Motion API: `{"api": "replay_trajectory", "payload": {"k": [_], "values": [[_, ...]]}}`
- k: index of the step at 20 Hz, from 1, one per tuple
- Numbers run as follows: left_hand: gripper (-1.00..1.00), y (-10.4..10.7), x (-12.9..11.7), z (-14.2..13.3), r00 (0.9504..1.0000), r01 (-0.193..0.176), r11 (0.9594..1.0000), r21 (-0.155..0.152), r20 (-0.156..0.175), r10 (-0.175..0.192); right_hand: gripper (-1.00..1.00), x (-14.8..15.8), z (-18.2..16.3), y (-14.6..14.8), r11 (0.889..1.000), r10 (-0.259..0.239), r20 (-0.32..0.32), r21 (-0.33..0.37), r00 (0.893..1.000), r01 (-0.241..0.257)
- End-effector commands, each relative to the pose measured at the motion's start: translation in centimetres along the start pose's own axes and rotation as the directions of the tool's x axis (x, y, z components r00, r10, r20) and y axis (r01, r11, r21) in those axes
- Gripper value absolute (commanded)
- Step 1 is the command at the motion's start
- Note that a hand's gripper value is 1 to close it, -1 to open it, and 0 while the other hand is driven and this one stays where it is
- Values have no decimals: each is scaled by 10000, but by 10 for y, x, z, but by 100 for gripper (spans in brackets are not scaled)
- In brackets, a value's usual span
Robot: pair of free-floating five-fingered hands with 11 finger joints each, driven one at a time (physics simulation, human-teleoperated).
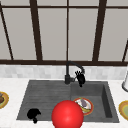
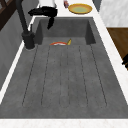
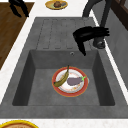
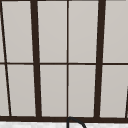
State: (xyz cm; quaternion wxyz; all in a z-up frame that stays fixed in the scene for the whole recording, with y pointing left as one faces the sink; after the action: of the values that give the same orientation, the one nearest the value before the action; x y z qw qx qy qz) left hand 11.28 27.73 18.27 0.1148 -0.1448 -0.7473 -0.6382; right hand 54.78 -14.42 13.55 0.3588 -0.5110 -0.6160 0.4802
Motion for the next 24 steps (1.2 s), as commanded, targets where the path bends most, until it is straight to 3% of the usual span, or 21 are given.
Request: {"api": "replay_trajectory", "payload": {"k": [1, 5, 9, 13, 19, 23, 24], "values": [[0, 0, 0, 0, 10000, 0, 10000, 0, 0, 0, -100, 15, -12, 8, 9928, -197, -6, 1183, 9998, 197], [0, 0, 0, 0, 10000, 0, 10000, 0, 0, 0, -100, 15, -22, 6, 9793, 43, 226, 2024, 9997, -88], [0, 0, 0, 0, 10000, 0, 10000, 0, 0, 0, -100, 20, -36, 9, 9524, -245, 204, 3045, 9995, 171], [0, 0, 0, 0, 10000, 0, 10000, 0, 0, 0, -100, 20, -52, 8, 9126, -474, 75, 4070, 9988, 402], [0, 0, 0, 0, 10000, 0, 10000, 0, 0, 0, -100, 22, -74, 10, 8379, -691, -56, 5424, 9976, 611], [0, 0, 0, 0, 10000, 0, 10000, 0, 0, 0, -100, 10, -98, 7, 8151, -946, -180, 5726, 9954, 878], [0, 0, 0, 0, 10000, 0, 10000, 0, 0, 0, -100, 8, -102, 8, 8027, -1023, -217, 5887, 9945, 954]]}}
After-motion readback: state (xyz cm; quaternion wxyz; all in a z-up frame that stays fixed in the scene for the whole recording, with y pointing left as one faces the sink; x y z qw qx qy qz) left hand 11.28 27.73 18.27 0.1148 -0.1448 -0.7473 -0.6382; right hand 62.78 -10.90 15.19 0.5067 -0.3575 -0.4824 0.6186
